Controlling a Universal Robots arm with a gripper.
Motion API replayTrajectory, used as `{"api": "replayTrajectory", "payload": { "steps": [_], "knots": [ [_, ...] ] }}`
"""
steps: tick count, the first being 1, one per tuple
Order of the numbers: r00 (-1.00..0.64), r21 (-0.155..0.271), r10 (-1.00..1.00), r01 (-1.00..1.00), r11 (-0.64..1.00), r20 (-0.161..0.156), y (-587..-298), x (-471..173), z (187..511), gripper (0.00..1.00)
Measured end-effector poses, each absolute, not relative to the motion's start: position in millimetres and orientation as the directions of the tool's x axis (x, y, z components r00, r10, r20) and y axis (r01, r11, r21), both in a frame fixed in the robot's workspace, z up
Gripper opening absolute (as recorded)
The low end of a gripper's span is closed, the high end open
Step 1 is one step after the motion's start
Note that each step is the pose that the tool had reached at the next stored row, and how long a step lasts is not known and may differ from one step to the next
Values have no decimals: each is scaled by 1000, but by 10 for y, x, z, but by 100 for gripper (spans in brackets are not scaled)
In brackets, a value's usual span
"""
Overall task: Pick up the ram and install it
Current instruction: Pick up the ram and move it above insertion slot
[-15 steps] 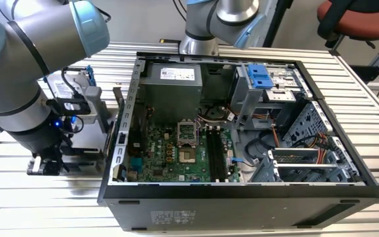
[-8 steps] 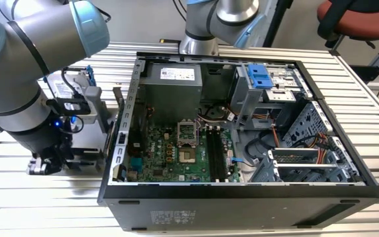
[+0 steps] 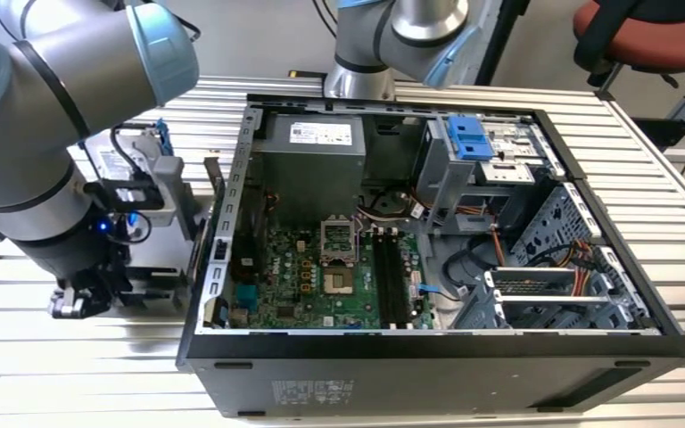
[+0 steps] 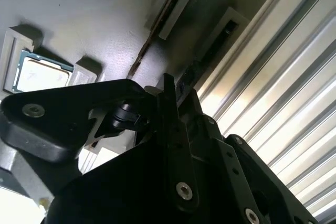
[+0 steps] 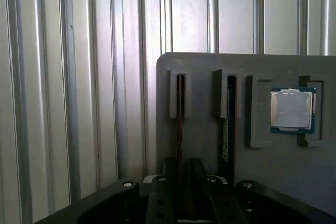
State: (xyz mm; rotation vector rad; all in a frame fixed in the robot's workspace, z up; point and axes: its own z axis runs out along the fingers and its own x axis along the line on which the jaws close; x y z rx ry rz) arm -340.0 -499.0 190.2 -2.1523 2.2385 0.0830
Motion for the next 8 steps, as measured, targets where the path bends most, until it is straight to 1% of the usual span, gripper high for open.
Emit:
{"api": "replayTrajectory", "payload": {
  "steps": [1, 2, 8],
  "knots": [
    [-40, 14, -997, -999, 39, -62, -4987, -3400, 1902, 100],
    [-40, 14, -997, -999, 39, -62, -4987, -3400, 1902, 0],
    [-40, 14, -997, -999, 39, -62, -4986, -3400, 1902, 0]
  ]
}}
